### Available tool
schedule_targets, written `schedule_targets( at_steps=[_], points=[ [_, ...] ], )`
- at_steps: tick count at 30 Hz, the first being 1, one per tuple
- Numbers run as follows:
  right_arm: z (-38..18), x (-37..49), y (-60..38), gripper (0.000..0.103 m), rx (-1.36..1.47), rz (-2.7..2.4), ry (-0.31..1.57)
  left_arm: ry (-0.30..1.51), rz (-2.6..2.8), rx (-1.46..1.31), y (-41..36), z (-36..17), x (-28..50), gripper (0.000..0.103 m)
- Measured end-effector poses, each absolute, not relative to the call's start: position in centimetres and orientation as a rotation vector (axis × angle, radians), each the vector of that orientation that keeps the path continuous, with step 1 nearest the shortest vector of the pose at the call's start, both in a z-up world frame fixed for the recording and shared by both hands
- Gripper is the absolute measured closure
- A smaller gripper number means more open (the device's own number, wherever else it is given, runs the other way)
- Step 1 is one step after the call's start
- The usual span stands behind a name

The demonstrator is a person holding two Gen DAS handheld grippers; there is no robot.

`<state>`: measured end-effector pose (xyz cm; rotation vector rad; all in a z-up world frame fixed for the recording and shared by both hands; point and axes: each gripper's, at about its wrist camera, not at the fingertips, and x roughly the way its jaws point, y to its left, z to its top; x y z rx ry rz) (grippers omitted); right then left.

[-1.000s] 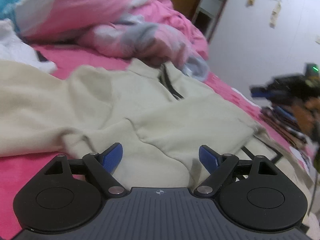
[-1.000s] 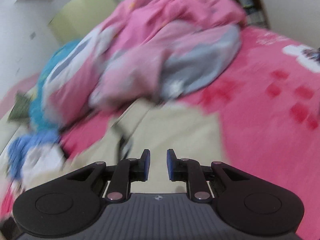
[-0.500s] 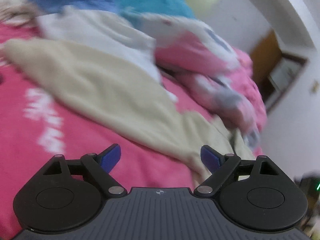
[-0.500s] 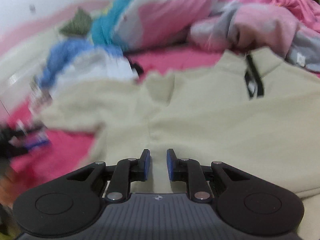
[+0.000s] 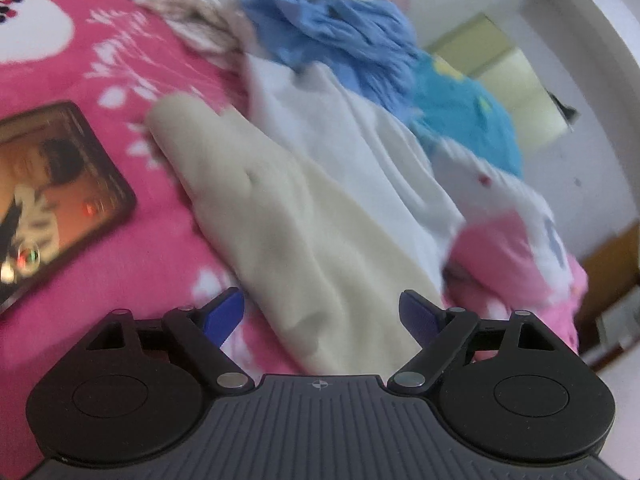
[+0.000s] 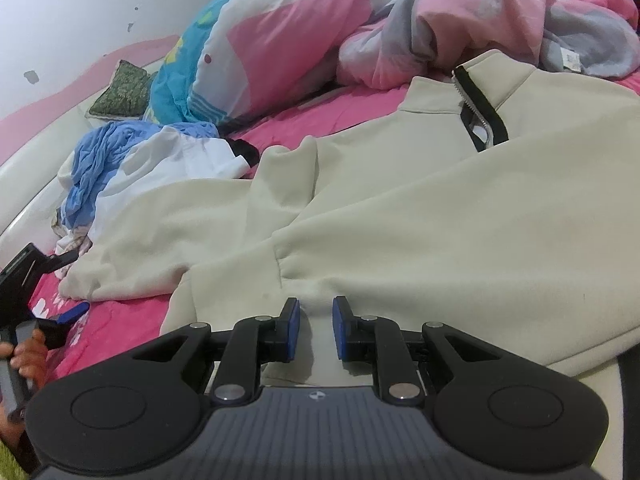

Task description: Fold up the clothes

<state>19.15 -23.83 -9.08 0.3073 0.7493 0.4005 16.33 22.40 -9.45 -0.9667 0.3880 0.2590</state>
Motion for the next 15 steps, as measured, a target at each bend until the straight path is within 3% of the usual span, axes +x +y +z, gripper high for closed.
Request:
schedule_targets(
  at_steps=[3, 8, 10, 15],
  points=[
    [-9.1, 19.1, -23.8, 0.084, 0.307, 0.397, 0.745, 0.366, 0.328, -0.957, 22.8, -9.3, 17.0, 0.025],
    [-9.3, 19.0, -23.8, 0.084, 0.312, 0.395, 0.736, 0.313, 0.383, -0.887, 21.8, -8.3, 17.1, 0.069],
    [-9.3, 19.0, -23.8, 0.084, 0.315, 0.396, 0.734, 0.291, 0.402, -0.854, 21.4, -7.9, 17.0, 0.082],
    [-9.5, 19.0, -24.2, 0.084, 0.342, 0.405, 0.725, 0.202, 0.413, -0.717, 18.8, -4.8, 16.9, 0.091]
  ],
)
